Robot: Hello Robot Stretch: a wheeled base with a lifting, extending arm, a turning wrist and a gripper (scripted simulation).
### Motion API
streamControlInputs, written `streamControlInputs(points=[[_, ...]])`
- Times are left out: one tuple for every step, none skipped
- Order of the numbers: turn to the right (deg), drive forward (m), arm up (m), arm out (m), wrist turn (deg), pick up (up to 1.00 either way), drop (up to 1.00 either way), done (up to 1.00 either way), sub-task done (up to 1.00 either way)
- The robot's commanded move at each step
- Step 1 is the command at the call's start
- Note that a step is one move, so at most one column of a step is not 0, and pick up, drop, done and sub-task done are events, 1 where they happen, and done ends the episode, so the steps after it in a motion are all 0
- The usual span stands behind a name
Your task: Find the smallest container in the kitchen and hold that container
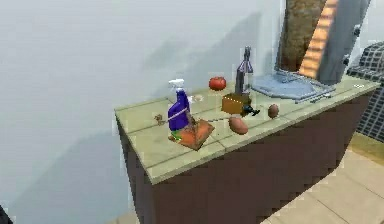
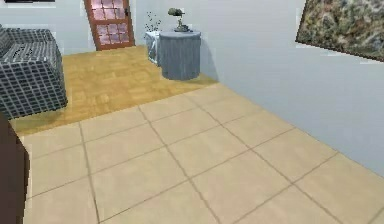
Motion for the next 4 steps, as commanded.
streamControlInputs(points=[[-45.0,0.0,0.0,0.0,0.0,0.0,0.0,0.0,0.0],[-45.0,0.0,0.0,0.0,0.0,0.0,0.0,0.0,0.0],[0.0,0.0,0.5,0.0,0.0,0.0,0.0,0.0,0.0],[0.0,0.0,0.38,0.0,0.0,0.0,0.0,0.0,0.0]])
